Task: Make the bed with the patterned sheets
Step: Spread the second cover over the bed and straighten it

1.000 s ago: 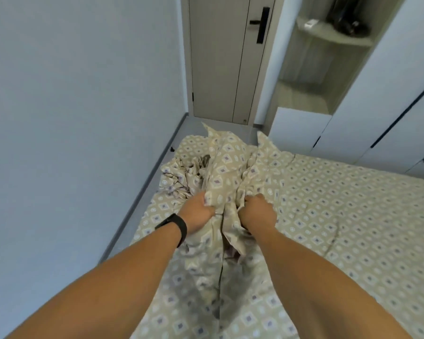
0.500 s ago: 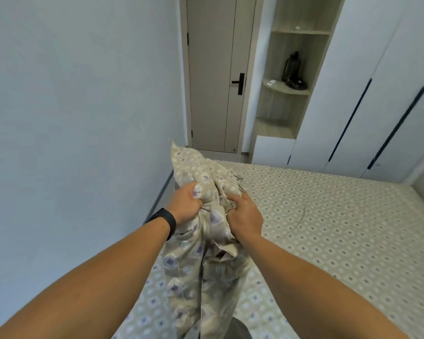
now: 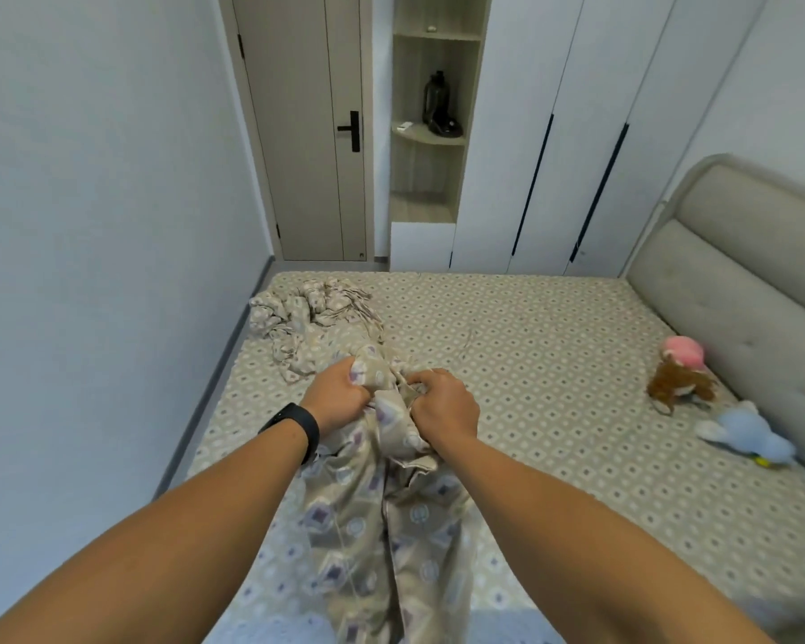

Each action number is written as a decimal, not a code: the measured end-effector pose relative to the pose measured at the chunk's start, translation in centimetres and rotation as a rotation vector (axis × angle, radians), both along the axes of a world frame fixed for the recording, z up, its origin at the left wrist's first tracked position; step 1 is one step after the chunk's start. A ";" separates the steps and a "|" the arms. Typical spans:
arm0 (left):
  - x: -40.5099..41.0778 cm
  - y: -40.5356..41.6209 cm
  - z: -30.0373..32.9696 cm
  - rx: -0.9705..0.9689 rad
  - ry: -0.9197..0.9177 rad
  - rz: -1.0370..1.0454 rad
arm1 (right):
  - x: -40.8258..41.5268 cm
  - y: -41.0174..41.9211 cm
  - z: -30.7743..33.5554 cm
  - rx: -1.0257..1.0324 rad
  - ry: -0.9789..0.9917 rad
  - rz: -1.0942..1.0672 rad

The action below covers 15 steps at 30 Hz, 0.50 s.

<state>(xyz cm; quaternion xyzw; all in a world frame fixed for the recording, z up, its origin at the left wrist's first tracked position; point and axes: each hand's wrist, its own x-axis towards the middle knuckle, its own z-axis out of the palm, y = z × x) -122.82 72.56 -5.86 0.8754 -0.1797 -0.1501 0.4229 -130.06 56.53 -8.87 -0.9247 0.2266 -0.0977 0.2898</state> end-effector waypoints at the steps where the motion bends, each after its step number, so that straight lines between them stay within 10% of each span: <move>1: -1.9 -2.3 0.0 0.006 -0.012 -0.040 | -2.4 -2.1 0.0 0.005 0.004 -0.033; 15: -24.7 -31.1 -0.7 -0.033 0.021 -0.321 | -29.1 -27.8 0.3 0.005 -0.008 -0.286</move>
